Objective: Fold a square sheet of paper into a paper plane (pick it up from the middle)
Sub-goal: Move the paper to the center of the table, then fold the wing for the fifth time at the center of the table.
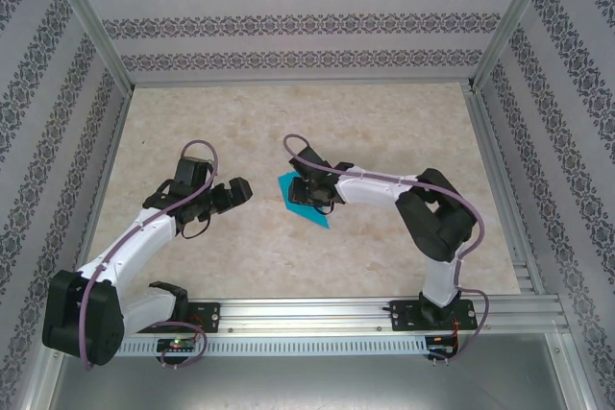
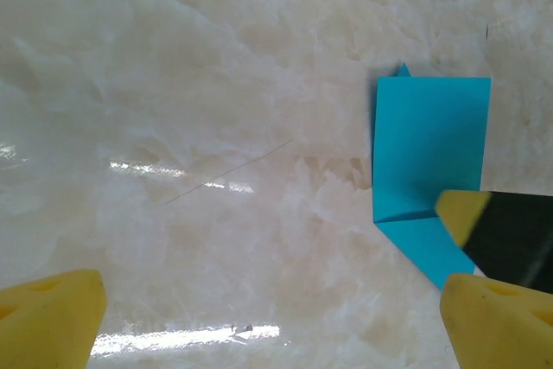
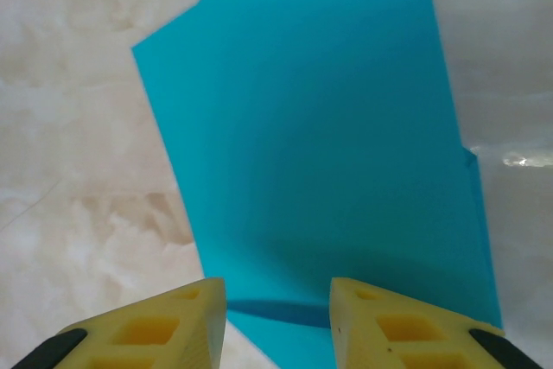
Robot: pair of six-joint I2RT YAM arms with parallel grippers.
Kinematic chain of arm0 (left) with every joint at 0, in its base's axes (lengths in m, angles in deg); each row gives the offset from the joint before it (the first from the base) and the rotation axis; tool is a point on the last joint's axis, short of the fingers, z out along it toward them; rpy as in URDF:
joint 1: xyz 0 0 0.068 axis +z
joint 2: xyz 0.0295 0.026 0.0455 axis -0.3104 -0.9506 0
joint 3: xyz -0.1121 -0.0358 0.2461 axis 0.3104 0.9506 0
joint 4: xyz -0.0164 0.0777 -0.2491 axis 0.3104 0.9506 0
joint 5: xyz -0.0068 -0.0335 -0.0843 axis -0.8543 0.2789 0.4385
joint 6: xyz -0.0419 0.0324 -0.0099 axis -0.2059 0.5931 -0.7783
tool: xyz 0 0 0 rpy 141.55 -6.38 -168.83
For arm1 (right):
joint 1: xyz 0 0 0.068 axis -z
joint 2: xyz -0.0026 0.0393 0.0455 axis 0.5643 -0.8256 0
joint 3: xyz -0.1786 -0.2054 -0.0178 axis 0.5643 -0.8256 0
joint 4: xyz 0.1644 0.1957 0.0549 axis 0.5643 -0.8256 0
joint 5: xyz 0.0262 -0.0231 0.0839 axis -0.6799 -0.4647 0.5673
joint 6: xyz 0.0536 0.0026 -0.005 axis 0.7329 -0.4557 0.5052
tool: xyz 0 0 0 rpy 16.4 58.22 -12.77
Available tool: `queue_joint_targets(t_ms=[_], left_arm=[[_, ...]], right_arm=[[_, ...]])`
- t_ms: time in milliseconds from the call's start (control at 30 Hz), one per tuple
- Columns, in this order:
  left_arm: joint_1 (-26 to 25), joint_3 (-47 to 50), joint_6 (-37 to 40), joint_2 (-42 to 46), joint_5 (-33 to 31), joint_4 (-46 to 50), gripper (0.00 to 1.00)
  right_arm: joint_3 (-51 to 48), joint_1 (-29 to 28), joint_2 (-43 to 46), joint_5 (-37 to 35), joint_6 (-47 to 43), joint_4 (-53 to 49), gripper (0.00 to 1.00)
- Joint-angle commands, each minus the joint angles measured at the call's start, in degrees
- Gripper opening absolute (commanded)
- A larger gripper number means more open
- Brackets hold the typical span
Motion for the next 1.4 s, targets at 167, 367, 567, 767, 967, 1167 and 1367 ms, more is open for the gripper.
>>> queue_joint_targets(t_ms=[167,367,567,767,967,1167,1367], left_arm=[[-1.08,0.78,-0.95,0.82,1.29,-2.37,1.00],[-1.41,1.40,-1.17,0.93,2.13,-2.68,1.00],[-2.76,3.24,-3.59,1.74,2.86,-4.53,1.00],[-5.65,5.43,-8.11,3.47,2.93,-7.37,0.99],[-10.02,5.44,-12.19,1.54,2.74,-9.33,0.92],[-13.82,4.76,-14.21,-2.62,2.97,-12.54,0.82],[-16.48,3.99,-15.67,-6.42,3.70,-15.41,0.70]], right_arm=[[4.39,-2.60,-5.27,5.76,-11.78,-2.97,0.35],[1.22,-3.68,-1.11,8.55,-23.46,-6.00,0.34],[-3.97,-1.66,9.23,8.02,-18.07,0.34,0.35],[-11.62,-1.86,14.01,5.24,-5.11,8.76,0.33],[-13.25,-1.74,11.88,5.21,-0.70,11.43,0.27],[-13.59,-1.10,9.24,5.16,0.21,11.42,0.27],[-14.93,-0.09,8.01,5.97,0.53,12.11,0.27]])
